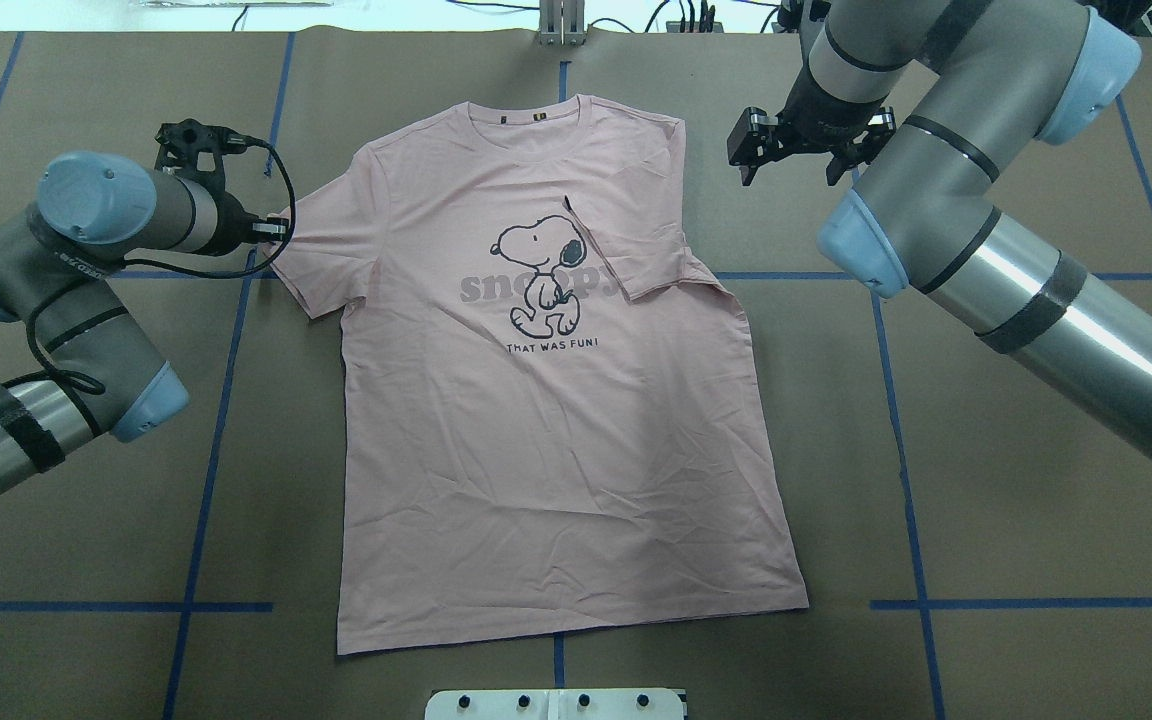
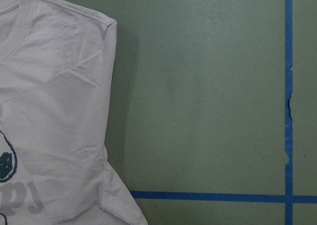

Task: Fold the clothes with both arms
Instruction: 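Move the left gripper to the other sleeve while the right gripper withdraws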

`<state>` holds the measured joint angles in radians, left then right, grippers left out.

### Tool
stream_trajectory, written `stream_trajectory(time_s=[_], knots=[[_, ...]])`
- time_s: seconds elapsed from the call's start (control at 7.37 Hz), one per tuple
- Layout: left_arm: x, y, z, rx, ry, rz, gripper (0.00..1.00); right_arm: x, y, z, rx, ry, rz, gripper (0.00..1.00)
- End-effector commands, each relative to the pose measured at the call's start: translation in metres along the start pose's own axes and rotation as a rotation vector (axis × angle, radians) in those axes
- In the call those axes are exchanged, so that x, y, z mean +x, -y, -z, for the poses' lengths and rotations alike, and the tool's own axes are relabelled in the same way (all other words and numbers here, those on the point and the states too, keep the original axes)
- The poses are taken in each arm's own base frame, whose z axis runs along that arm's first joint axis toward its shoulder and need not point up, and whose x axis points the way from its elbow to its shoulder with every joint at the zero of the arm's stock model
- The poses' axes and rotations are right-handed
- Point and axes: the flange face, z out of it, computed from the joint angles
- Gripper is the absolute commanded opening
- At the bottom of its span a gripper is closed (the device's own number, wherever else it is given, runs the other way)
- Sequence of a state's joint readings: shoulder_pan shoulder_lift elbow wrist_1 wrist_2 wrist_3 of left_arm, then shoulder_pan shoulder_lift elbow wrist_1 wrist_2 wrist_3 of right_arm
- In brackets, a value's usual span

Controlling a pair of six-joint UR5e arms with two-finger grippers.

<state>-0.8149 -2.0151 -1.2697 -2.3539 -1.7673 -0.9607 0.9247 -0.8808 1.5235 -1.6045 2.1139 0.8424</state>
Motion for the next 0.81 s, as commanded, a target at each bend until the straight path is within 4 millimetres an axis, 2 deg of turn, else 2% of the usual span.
stream_trajectory(time_s=[0.0,0.14,0.27,0.41,0.54,0.68], knots=[[0.009,0.005,0.007,0.004,-0.017,-0.002,0.0,-0.003,0.0,0.001,0.001,0.004,0.002,1.0],[0.03,0.014,0.028,0.015,-0.036,0.003,0.0,-0.002,0.0,0.0,0.0,0.003,0.001,1.0],[0.068,0.035,0.048,0.002,-0.03,0.021,0.0,-0.002,0.0,0.0,0.0,0.003,0.001,1.0],[0.109,0.052,0.058,-0.007,-0.042,0.116,0.0,-0.001,0.0,0.0,0.001,0.002,0.001,1.0],[0.15,0.051,0.056,-0.022,-0.072,0.179,0.0,0.001,0.0,0.0,0.001,0.001,0.001,1.0],[0.184,0.061,0.042,-0.037,-0.074,0.226,0.0,0.001,0.0,0.0,0.001,0.001,0.001,1.0]])
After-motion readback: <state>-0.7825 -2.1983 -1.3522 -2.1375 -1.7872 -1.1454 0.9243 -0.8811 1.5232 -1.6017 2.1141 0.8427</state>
